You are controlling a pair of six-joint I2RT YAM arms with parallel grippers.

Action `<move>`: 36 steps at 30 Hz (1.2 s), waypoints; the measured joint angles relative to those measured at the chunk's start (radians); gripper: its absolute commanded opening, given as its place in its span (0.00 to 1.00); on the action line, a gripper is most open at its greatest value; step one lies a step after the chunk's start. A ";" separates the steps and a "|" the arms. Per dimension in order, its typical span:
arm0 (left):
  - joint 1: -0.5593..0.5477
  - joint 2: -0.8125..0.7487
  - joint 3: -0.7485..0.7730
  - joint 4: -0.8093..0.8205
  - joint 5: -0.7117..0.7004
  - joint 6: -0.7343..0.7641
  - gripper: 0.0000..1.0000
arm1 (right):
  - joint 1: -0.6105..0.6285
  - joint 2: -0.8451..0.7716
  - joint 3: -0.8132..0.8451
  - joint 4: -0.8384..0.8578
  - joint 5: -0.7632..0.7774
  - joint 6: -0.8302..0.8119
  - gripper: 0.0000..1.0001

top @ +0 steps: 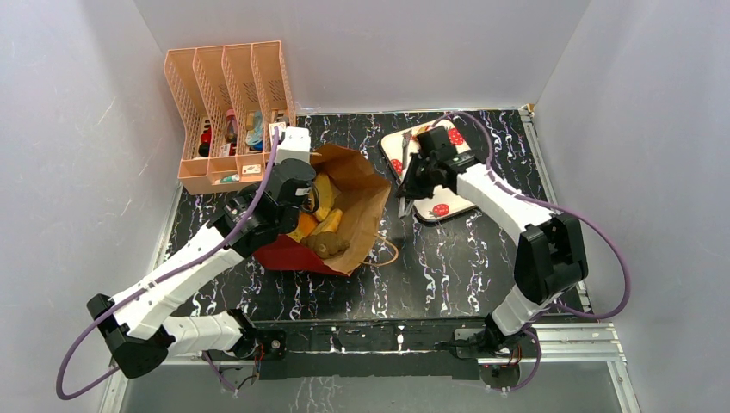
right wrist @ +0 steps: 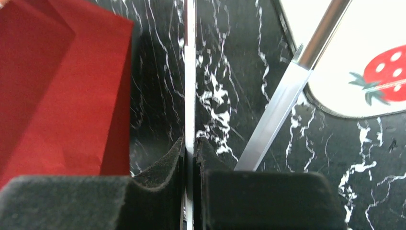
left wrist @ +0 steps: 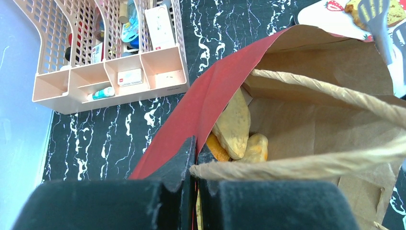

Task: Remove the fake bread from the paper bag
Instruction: Place the clamp at the center of the board.

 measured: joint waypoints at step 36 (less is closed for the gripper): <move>0.000 -0.075 0.000 -0.056 -0.034 -0.003 0.00 | 0.303 0.087 -0.131 -0.132 0.420 -0.086 0.00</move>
